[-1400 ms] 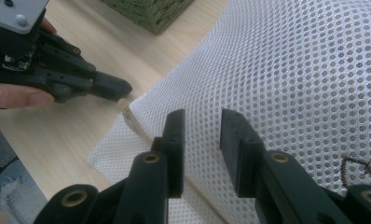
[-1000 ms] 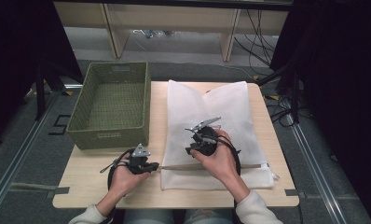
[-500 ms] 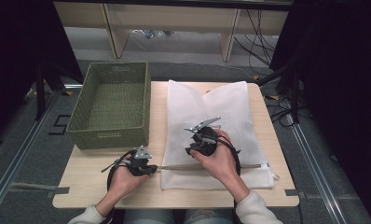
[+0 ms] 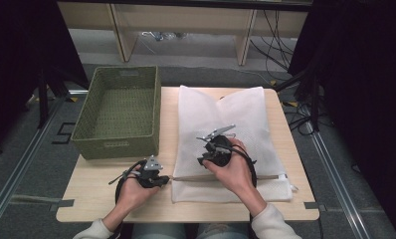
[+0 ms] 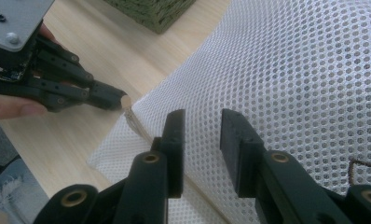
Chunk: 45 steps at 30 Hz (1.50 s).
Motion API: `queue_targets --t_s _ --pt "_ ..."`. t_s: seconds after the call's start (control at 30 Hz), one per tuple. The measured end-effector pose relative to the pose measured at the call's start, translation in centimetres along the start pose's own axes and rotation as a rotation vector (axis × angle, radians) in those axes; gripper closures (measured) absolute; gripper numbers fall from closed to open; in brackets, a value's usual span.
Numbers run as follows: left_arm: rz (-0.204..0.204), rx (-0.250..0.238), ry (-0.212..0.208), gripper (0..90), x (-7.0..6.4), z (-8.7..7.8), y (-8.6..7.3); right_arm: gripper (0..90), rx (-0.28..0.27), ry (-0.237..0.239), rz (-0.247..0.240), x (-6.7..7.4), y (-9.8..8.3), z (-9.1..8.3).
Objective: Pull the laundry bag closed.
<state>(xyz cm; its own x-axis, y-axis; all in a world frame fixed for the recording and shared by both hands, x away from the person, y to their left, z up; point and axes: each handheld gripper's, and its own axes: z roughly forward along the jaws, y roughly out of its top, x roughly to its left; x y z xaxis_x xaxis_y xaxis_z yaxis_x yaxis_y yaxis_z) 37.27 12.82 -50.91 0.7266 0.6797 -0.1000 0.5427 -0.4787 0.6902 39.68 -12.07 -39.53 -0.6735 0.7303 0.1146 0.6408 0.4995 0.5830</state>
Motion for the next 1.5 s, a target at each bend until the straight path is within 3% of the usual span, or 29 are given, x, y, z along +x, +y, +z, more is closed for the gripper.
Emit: queue_targets --t_s 0.13,0.23,0.3,0.43,0.5,0.63,0.67,0.77,0.8,0.83,0.87,0.9,0.93,0.97,1.0,1.03,1.17,1.23,1.27,1.3,1.37,1.4,1.43,1.5 --pt "-0.009 -0.049 -0.006 89.3 -0.2 -0.3 0.1 71.9 0.004 -0.002 0.004 0.0 0.0 0.0" --pt "0.016 -0.098 0.027 89.3 -0.6 -0.7 0.4 71.9 0.003 -0.001 -0.010 -0.1 0.0 0.1" --pt "0.031 -0.118 0.020 89.2 -1.0 -1.0 0.6 72.0 0.007 0.003 -0.003 0.0 0.0 0.1" --pt "0.078 -0.130 -0.002 89.2 -2.1 -1.0 0.8 72.4 0.022 0.008 -0.011 0.2 -0.1 0.5" --pt "0.074 -0.132 -0.020 89.1 -2.4 -0.8 0.8 72.8 0.036 0.017 -0.007 0.4 -0.1 0.8" --pt "0.080 -0.127 -0.010 89.1 -2.2 -0.8 0.7 74.3 0.063 0.028 -0.014 0.8 -0.1 1.6" --pt "0.092 -0.153 0.011 89.0 -2.2 -0.9 0.8 74.7 0.073 0.038 0.000 1.0 -0.2 1.9" --pt "0.110 -0.159 0.025 88.9 -2.0 -1.5 0.8 75.4 0.089 0.046 0.010 1.2 -0.2 2.5" --pt "0.081 -0.161 0.039 88.9 -2.1 -1.7 0.7 75.5 0.096 0.051 0.021 1.4 -0.2 2.8" --pt "0.048 -0.180 0.010 88.8 -2.2 -1.7 0.5 75.6 0.101 0.060 0.020 1.5 -0.2 3.2" --pt "0.066 -0.169 -0.010 88.6 -2.0 -1.9 0.3 75.6 0.115 0.065 0.033 1.7 -0.2 3.6" --pt "0.024 -0.181 -0.008 88.0 -2.3 -1.9 0.0 75.5 0.122 0.072 0.034 1.8 -0.2 4.0" --pt "0.013 -0.174 -0.013 87.1 -2.2 -2.0 -0.2 75.5 0.122 0.086 0.024 1.9 -0.2 4.3" --pt "0.025 -0.153 -0.020 86.1 -2.1 -2.3 -0.4 75.5 0.129 0.086 0.032 2.0 -0.2 4.6" --pt "0.018 -0.164 -0.021 85.3 -2.2 -2.3 -0.6 75.5 0.134 0.083 0.036 2.1 -0.1 4.9" --pt "0.040 -0.143 -0.025 84.6 -2.0 -2.5 -0.7 75.4 0.138 0.094 0.036 2.2 -0.1 5.2" --pt "-0.011 -0.151 -0.032 82.3 -2.1 -2.4 -1.1 74.9 0.160 0.110 0.051 2.5 0.1 6.2" --pt "0.012 -0.149 -0.027 81.4 -2.0 -2.4 -1.0 74.9 0.172 0.123 0.061 2.8 0.2 6.8" --pt "-0.018 -0.152 -0.029 81.0 -2.3 -2.3 -1.0 74.9 0.179 0.123 0.066 2.9 0.2 7.0" --pt "-0.015 -0.147 -0.028 80.5 -2.2 -2.3 -1.0 74.6 0.186 0.124 0.082 3.1 0.2 7.2" --pt "-0.010 -0.129 -0.050 79.9 -2.1 -2.3 -1.0 74.3 0.190 0.139 0.066 3.0 0.3 7.6" --pt "-0.010 -0.129 -0.050 79.7 -2.1 -2.3 -1.0 74.2 0.192 0.134 0.093 3.3 0.3 7.7" --pt "0.000 -0.132 -0.028 79.5 -2.1 -2.2 -1.1 74.1 0.192 0.136 0.087 3.2 0.3 7.9" --pt "-0.006 -0.142 -0.030 79.2 -2.2 -2.1 -1.1 73.7 0.197 0.143 0.096 3.3 0.4 8.1"
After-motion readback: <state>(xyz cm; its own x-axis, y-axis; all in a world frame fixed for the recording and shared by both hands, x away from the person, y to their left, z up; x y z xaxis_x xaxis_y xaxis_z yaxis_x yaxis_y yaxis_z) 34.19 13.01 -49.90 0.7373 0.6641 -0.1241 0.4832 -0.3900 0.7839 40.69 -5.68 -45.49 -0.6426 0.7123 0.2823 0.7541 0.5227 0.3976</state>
